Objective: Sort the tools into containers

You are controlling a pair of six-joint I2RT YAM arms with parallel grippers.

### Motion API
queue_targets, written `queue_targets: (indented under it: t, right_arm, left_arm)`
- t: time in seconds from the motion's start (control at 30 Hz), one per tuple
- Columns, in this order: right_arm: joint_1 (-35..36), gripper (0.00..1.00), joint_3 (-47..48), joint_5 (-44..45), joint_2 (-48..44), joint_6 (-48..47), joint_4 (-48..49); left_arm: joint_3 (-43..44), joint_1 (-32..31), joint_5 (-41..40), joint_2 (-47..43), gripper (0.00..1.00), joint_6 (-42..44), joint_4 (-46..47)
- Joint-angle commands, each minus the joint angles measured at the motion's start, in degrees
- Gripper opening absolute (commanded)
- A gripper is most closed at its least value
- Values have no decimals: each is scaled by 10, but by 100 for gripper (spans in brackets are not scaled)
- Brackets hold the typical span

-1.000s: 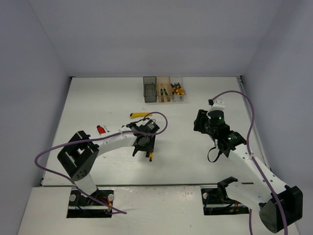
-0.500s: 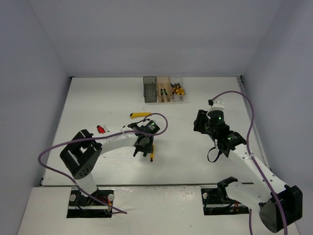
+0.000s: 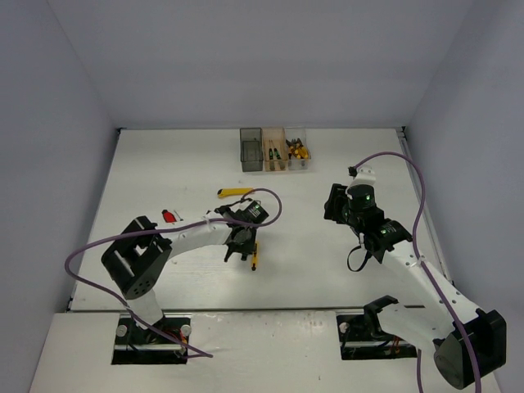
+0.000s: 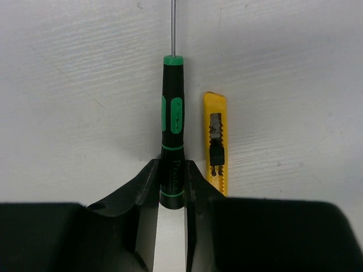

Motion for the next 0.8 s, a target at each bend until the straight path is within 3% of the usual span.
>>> queue_targets:
  t: [0.0, 0.27, 0.63, 0.77]
  right_arm:
    - [-4, 49, 4, -5, 0, 3, 31]
    - [-4, 49, 4, -3, -11, 5, 31]
    - [-5, 49, 2, -9, 4, 8, 31]
    - [-5, 49, 3, -22, 15, 9, 31]
  left_arm:
    - [66, 12, -38, -60, 0, 14, 2]
    - [258, 72, -11, -2, 0, 48, 23]
    - [632, 160, 70, 251, 0, 51, 39]
    - [679, 182, 90, 322, 0, 36, 97]
